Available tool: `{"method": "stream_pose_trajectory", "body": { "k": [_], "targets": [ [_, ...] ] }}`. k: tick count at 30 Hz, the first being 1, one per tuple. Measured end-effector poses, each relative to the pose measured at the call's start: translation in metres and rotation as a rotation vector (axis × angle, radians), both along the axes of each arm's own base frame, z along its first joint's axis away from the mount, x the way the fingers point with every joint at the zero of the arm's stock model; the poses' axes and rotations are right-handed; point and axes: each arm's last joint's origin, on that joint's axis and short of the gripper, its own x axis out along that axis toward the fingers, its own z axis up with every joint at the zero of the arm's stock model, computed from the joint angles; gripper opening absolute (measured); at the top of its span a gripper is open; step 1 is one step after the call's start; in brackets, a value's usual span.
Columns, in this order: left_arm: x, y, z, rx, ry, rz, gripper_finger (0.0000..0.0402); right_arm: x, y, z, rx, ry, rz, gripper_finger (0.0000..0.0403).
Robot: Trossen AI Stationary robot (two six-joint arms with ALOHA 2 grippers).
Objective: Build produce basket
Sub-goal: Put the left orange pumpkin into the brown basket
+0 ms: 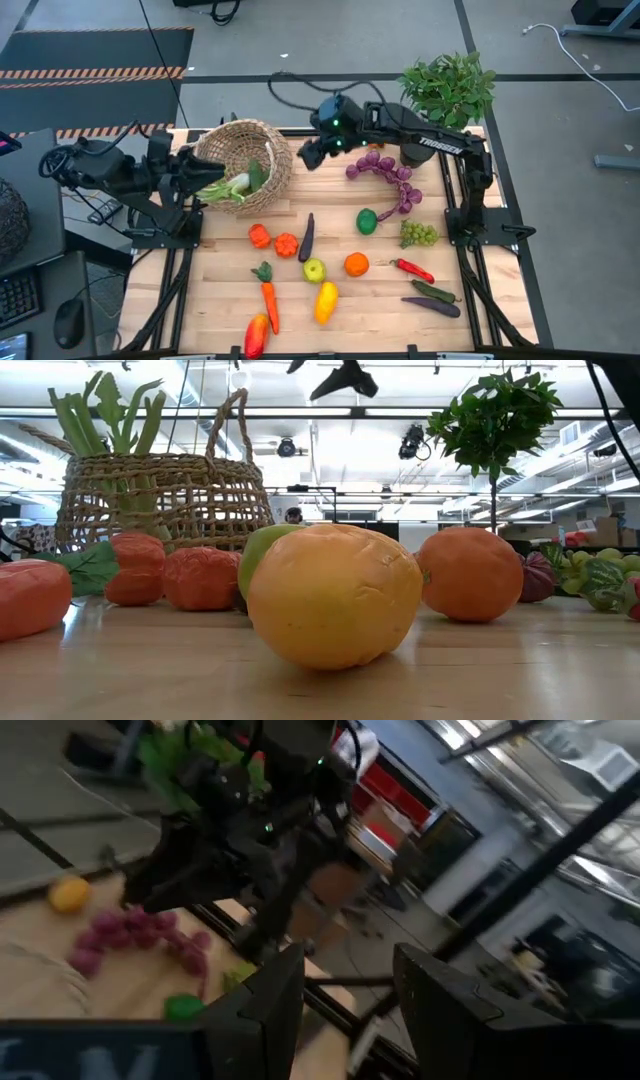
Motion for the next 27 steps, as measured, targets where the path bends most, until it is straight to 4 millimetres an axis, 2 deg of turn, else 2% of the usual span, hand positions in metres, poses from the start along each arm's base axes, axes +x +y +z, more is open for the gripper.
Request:
{"method": "stream_pose_trajectory", "body": {
  "k": [5,15,21,27],
  "targets": [
    [0.001,-0.003,-0.002,0.0,0.018,-0.088,0.0162,0.002,0.029,-0.002,0.021,0.028,-0.009,0.0248],
    [0.0,-0.004,-0.013,-0.026,0.13,-0.119,0.0162,-0.004,0.091,-0.009,0.137,0.104,0.013,0.0248],
    [0.015,-0.011,-0.024,-0.1,0.23,-0.11,0.0161,-0.011,0.123,-0.013,0.1,0.158,0.038,0.0248],
    [0.045,-0.027,-0.04,-0.072,0.351,-0.109,0.0149,-0.021,0.141,-0.021,0.037,0.253,0.054,0.0248]
  ]
}}
